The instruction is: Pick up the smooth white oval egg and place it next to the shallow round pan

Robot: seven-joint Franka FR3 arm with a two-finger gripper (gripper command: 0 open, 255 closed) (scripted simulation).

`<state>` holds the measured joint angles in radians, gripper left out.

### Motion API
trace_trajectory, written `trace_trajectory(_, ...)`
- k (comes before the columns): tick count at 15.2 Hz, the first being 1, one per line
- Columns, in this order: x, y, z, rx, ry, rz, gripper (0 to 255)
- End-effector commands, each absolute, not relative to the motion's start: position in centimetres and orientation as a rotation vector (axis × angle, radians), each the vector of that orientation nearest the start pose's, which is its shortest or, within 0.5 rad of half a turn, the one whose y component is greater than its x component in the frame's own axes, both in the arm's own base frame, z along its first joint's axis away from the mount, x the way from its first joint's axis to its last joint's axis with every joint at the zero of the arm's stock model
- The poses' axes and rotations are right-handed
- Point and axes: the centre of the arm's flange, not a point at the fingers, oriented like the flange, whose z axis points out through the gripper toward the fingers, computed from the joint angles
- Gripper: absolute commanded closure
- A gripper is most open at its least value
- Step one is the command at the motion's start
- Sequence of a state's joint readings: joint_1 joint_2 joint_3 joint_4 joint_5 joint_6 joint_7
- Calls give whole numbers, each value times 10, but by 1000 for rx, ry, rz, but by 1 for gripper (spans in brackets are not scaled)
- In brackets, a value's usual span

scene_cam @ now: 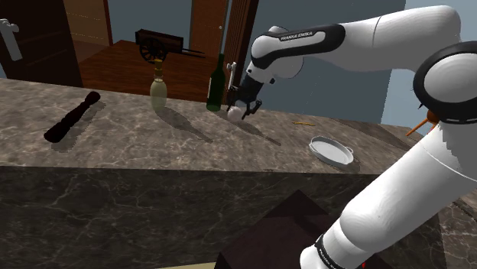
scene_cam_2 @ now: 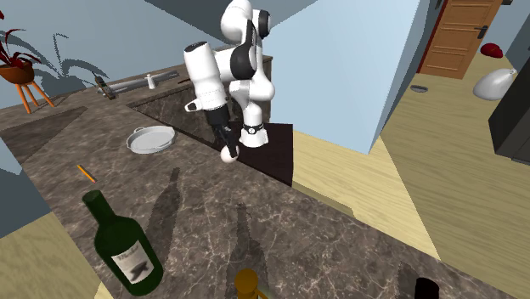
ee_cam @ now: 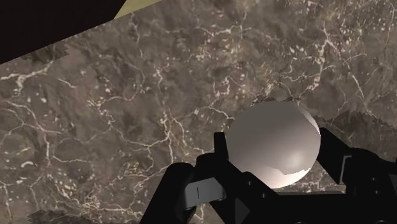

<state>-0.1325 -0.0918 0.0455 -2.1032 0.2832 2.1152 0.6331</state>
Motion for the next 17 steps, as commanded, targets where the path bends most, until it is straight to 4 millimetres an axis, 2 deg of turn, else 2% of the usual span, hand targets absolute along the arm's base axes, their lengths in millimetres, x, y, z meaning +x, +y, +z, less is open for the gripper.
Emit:
trace_trajectory(1,520,-53,473,-2618,1191,-48,255)
trace_trajectory(17,416,-236,473,-2618,1191,-48,255)
